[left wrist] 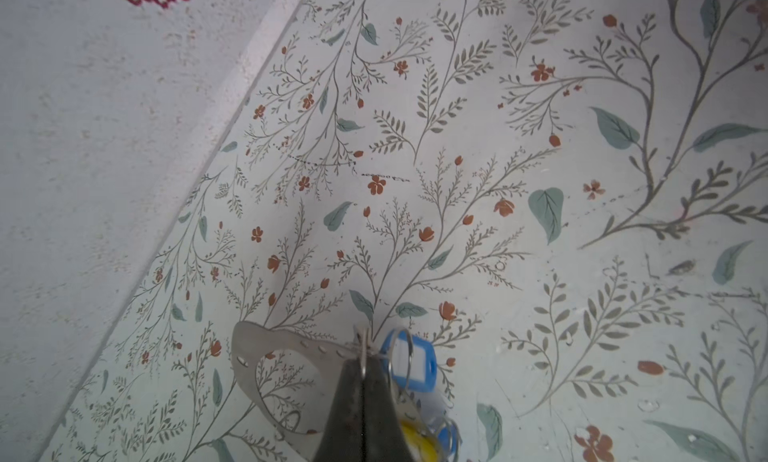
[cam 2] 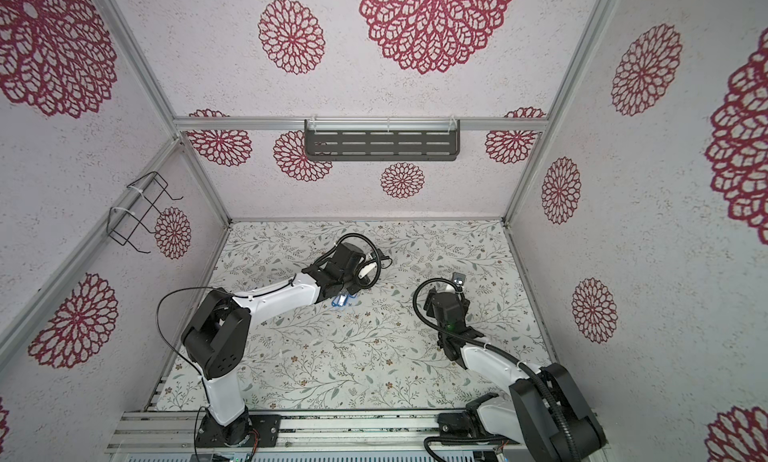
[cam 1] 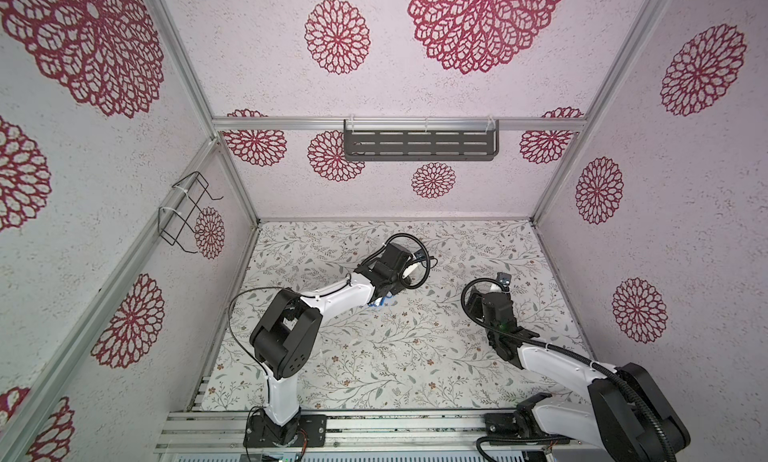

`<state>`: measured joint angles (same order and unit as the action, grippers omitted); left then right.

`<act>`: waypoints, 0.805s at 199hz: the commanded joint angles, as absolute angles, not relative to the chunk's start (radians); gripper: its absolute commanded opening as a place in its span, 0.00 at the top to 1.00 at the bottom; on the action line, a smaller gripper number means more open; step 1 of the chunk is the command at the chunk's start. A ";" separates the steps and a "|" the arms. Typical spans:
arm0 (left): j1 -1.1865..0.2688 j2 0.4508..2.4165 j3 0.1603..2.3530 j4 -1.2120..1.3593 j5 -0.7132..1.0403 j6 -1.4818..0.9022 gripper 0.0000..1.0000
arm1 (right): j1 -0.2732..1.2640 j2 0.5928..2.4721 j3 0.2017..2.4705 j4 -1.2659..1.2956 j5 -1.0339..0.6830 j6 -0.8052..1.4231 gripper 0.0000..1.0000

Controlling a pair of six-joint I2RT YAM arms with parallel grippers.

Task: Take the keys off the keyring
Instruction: 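Lift the plate with the left gripper toward the approaching right gripper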

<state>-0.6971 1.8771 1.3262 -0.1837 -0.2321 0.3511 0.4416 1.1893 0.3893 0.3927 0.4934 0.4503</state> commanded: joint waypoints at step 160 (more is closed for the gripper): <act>-0.624 1.460 0.848 0.455 0.430 0.208 1.00 | 0.506 1.018 0.654 0.069 -0.048 0.479 0.38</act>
<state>-0.6949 1.5272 0.8635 0.2455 0.0971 0.2089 0.4976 1.0821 0.6044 0.1078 -0.0029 0.4896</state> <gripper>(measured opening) 0.046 0.617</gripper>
